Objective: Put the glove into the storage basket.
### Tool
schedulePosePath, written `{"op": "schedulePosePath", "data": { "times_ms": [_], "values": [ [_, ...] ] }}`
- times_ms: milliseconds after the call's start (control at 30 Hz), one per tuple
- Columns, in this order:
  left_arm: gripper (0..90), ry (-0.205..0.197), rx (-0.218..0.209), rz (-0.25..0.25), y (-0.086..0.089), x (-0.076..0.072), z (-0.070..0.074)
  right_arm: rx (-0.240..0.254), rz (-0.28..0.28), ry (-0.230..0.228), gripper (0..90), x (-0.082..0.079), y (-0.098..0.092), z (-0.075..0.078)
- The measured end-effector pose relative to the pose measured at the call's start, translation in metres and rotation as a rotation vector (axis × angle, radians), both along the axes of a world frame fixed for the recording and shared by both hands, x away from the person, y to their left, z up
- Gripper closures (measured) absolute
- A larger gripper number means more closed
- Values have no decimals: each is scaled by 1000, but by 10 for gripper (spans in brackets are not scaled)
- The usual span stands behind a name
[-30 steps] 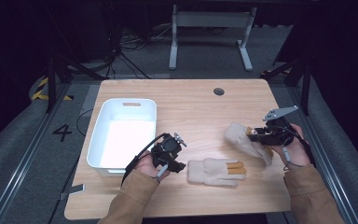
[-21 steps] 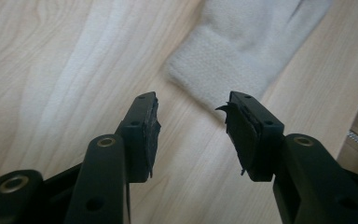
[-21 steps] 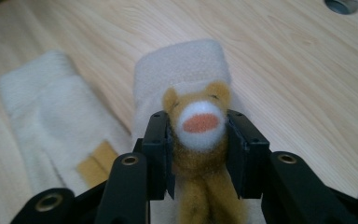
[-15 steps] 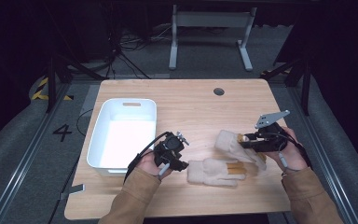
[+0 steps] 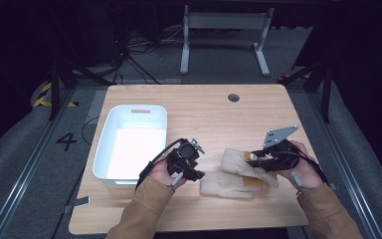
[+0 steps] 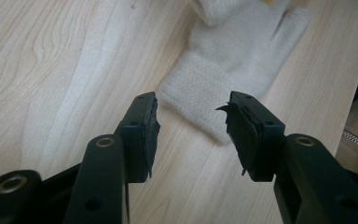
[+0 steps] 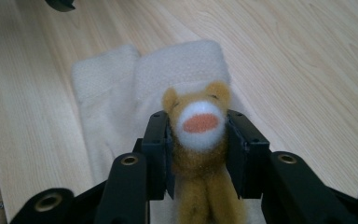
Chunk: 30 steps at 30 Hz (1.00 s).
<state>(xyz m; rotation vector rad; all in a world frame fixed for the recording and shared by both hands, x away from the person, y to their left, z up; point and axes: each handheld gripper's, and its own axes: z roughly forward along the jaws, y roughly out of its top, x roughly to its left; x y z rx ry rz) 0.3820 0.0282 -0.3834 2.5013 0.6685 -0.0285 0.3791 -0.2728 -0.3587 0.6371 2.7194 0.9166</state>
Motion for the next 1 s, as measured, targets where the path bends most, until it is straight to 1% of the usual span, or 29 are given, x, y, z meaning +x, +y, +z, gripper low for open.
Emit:
{"op": "schedulePosePath", "data": {
  "times_ms": [200,500,667,767,833,867,1000],
  "values": [
    [529,-1,-16,-7,1,-1,2,-17,60,8,634,-4,12,-3],
    [527,3,-14,9,3,-2,1,0,157,30,634,-9,27,-6],
    [527,6,-15,19,6,-3,1,12,192,46,633,-10,36,-8],
    [527,5,-14,25,8,-4,1,10,227,50,633,-10,42,-10],
    [527,5,-12,29,10,-4,1,9,243,54,632,-11,47,-12],
    [527,8,-17,38,10,-5,0,4,248,52,631,-11,48,-12],
    [527,6,-17,40,11,-6,0,-3,260,66,630,-10,54,-17]
  ]
}}
